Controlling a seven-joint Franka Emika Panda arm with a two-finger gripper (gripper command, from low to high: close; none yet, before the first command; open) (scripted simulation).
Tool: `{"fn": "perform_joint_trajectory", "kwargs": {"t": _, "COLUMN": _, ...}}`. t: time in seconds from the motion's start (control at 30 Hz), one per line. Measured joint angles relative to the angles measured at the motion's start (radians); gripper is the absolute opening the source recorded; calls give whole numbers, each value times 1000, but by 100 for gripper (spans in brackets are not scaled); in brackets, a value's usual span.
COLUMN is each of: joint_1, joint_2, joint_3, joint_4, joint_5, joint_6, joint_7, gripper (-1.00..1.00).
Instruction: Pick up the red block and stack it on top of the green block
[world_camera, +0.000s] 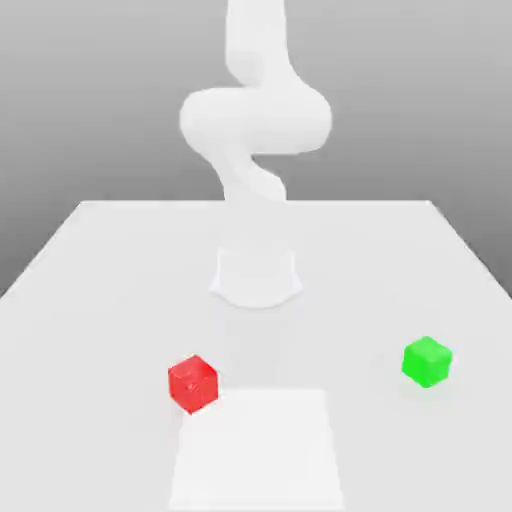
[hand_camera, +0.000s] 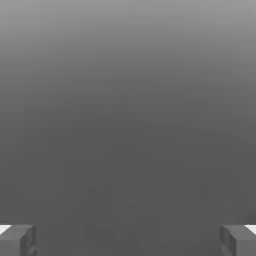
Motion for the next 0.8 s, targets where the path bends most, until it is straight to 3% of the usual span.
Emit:
{"fn": "perform_joint_trajectory", "kwargs": {"t": 0.53, "joint_1": -229, "joint_2": 522, "joint_3": 24, "joint_4": -513, "joint_5": 6, "joint_6": 408, "joint_7": 428, "gripper": 0}}
{"fn": "perform_joint_trajectory", "kwargs": {"t": 0.77, "joint_1": -248, "joint_2": 869, "joint_3": 3, "joint_4": -539, "joint_5": -7, "joint_6": 686, "joint_7": 498, "gripper": 0}}
{"fn": "perform_joint_trajectory", "kwargs": {"t": 0.8, "joint_1": -246, "joint_2": 903, "joint_3": 1, "joint_4": -534, "joint_5": -8, "joint_6": 715, "joint_7": 499, "gripper": -100}}
